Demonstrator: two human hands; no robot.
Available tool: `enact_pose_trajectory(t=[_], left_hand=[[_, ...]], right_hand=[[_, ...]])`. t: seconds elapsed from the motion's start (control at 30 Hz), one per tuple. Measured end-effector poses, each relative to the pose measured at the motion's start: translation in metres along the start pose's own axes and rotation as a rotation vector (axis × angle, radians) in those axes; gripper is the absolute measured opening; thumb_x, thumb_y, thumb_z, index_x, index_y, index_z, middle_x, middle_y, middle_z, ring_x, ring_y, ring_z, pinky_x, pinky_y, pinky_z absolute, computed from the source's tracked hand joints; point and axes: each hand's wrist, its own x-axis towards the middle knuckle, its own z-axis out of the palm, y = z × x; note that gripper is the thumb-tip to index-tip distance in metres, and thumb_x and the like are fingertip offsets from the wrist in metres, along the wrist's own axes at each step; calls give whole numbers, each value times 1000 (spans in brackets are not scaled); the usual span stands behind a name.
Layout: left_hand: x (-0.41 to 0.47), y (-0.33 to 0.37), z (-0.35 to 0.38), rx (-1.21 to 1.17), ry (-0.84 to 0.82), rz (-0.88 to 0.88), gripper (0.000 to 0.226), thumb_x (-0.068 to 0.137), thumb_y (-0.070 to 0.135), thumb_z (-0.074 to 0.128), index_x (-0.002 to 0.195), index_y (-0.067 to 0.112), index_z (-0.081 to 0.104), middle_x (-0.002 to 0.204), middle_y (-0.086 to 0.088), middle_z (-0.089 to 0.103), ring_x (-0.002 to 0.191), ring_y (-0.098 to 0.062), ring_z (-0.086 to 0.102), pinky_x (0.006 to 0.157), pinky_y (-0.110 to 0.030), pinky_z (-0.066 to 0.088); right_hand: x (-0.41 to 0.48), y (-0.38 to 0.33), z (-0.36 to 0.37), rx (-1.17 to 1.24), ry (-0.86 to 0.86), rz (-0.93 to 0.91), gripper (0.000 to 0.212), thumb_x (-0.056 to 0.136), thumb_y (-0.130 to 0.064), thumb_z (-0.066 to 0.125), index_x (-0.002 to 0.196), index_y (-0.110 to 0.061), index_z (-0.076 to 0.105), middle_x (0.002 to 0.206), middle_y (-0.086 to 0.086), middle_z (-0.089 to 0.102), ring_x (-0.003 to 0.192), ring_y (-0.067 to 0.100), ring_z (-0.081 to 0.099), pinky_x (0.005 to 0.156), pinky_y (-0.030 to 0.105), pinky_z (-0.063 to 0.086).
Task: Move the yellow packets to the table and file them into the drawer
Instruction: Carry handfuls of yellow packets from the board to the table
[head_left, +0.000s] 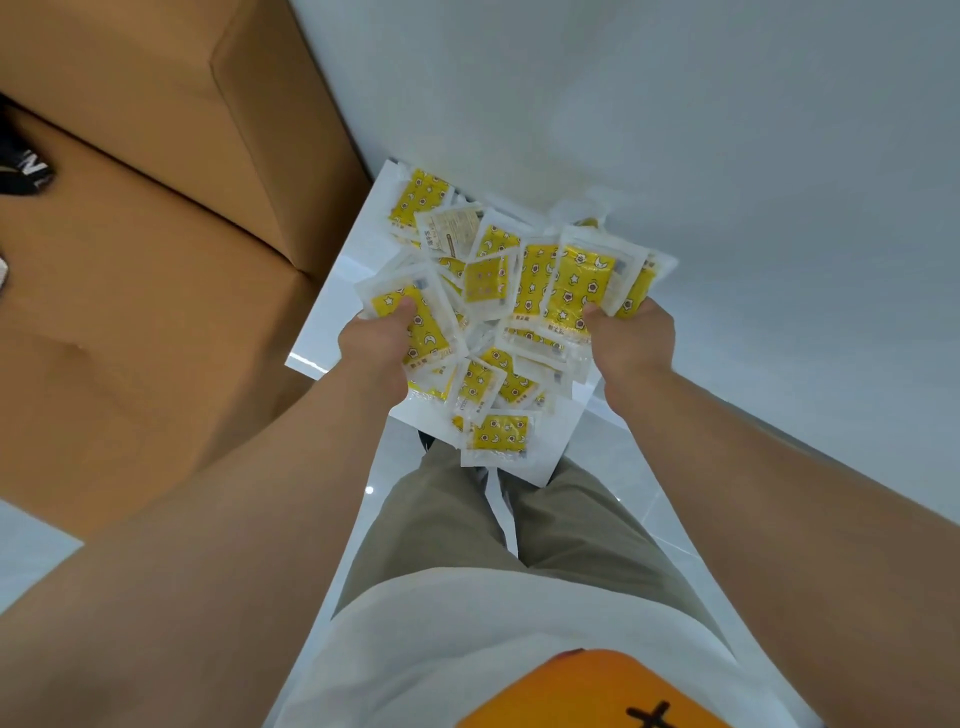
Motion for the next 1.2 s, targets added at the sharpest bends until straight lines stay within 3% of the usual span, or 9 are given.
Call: enact_pose_trajectory(t=[0.33,0.5,0.77,0.93,1.2], left_hand=[[8,-13,-4,-28,18,-13,22,86,33,79,88,25,59,96,0,68,94,-24,69,90,-48,58],[19,-20,-1,-36,29,-30,37,86,30,79,116,18,62,108,-3,70,100,-26,69,91,-50,58],[29,-23,4,-50,25,-51,30,86,31,80,107,19,63,103,-2,70,98,-25,69,91,-48,58],[30,-19,4,-53,41,-54,44,83,35,82,119,18,64,108,-2,70,99,-26,69,91,-49,58],[25,-11,0,-47,67,-73,34,82,39,82,102,24,59,107,-1,68,101,-26,67,93,-48,56]], right_hand=[[11,2,13,21,-63,-76,11,92,-20,73,94,-29,68,90,-14,70,95,18,70,86,34,56],[24,1,23,-92,-85,-156,9,91,-23,73,97,-28,68,95,-10,72,96,19,70,91,41,58],[29,-15,31,-300,-89,-298,18,94,-27,68,105,-14,69,98,-1,73,95,23,69,89,45,57],[27,-20,28,-295,-63,-309,19,96,-26,67,110,-14,68,105,0,73,99,22,69,90,43,57],[14,-26,14,-273,-25,-339,20,96,-29,67,108,-14,67,103,-1,73,98,23,69,90,45,57]])
